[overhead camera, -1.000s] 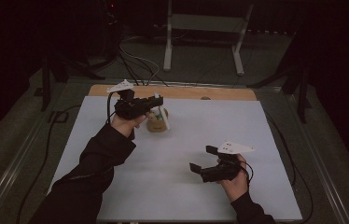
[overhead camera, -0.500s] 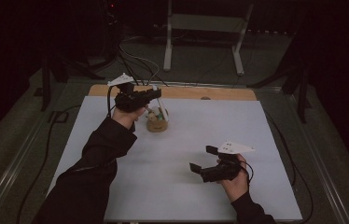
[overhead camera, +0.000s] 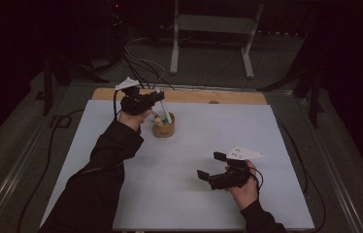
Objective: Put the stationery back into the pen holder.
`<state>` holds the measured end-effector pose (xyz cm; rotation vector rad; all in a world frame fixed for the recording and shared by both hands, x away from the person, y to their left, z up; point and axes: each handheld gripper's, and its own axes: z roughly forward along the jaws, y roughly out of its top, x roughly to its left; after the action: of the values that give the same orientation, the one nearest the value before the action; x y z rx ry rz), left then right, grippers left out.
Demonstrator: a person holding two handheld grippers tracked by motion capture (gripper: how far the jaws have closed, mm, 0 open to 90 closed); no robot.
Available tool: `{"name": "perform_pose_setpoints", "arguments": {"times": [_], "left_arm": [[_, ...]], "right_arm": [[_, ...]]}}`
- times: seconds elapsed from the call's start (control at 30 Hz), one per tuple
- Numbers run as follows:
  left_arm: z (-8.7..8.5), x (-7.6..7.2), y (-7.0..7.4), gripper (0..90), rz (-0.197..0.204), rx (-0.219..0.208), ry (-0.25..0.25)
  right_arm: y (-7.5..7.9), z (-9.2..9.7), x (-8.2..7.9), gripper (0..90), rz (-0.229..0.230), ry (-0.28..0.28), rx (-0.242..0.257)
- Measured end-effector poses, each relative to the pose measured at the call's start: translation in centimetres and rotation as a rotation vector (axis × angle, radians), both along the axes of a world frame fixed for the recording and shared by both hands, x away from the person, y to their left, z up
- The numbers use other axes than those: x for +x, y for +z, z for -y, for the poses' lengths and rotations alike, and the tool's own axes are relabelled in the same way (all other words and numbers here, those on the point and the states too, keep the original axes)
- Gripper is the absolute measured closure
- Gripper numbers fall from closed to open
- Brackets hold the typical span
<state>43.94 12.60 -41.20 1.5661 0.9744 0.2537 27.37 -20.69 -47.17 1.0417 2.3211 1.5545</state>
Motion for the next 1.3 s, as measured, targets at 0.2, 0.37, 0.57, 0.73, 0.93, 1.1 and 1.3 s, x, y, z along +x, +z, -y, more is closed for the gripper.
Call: {"name": "perform_pose_setpoints", "arguments": {"times": [0.2,0.37,0.57,0.73,0.93,1.1,1.3], "left_arm": [[0.2,0.7,-0.7,79.1,0.013,0.016,0.024],[0.3,0.9,-1.0,79.0,0.022,0.032,0.036],[0.7,1.1,-1.8,78.9,0.035,0.066,0.042],[1.0,1.2,-2.3,78.7,0.012,0.075,0.032],[0.9,1.1,-2.2,65.7,0.001,0.069,0.036],[0.6,0.8,-1.5,41.1,-0.022,0.067,0.054],[-0.3,0.2,-0.7,16.9,-0.030,0.051,0.015]], "right_arm": [[-0.1,0.0,0.0,1.5,-0.004,0.005,0.000],[-0.1,0.0,0.0,1.5,-0.007,0.008,0.000],[-0.1,0.0,0.1,1.5,-0.016,0.012,0.009],[-0.2,0.1,0.2,1.5,-0.025,0.014,0.014],[-0.2,0.1,0.2,1.5,-0.030,0.014,0.020],[-0.2,0.2,0.3,1.5,-0.029,0.012,0.021],[-0.2,0.2,0.3,1.5,-0.028,0.013,0.023]]}}
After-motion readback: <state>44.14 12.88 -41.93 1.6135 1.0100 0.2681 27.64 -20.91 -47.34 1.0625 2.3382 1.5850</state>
